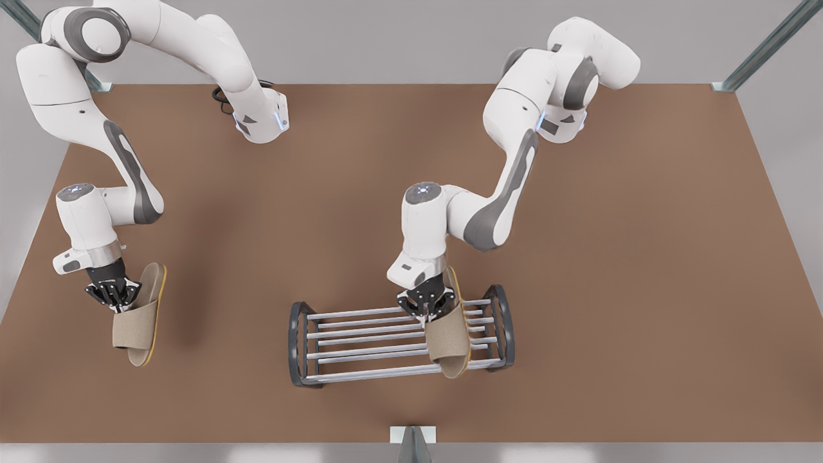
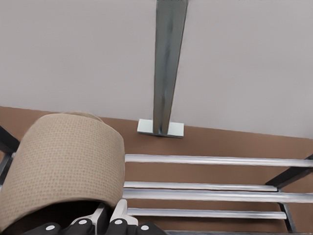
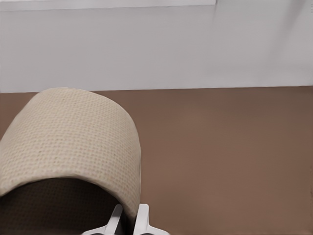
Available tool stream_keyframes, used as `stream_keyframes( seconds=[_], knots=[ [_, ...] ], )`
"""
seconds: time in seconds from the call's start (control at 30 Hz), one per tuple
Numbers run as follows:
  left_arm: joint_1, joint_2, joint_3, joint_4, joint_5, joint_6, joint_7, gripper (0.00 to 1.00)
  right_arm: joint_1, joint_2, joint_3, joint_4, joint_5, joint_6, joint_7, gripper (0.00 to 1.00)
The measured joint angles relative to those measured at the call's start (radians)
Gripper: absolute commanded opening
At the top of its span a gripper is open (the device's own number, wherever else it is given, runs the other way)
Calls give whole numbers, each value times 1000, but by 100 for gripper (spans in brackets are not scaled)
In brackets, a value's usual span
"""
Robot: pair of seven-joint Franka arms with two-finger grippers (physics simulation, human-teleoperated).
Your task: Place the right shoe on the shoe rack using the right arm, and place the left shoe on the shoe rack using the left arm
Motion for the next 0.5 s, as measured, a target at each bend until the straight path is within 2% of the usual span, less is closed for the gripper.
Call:
stream_keyframes(
  seconds=[0.13,0.17,0.2,0.23,0.4,0.5],
  knots=[
    [-1,-10,-4,-25,-8,10,-19,25,-3,0,0,0,0,0,4,21],
    [0,-9,-4,-30,-7,13,-23,29,-3,0,0,0,0,0,5,21],
    [1,-10,-2,-31,-7,15,-25,78,-3,0,0,0,0,0,5,21],
    [1,-10,0,-32,-8,16,-27,100,-3,0,0,0,0,0,6,21],
    [-4,-24,5,-30,-17,4,-23,100,-3,0,0,0,0,0,9,21],
    [-29,-94,1,-40,-19,-52,-16,100,-3,-1,0,0,0,0,10,21]
  ],
)
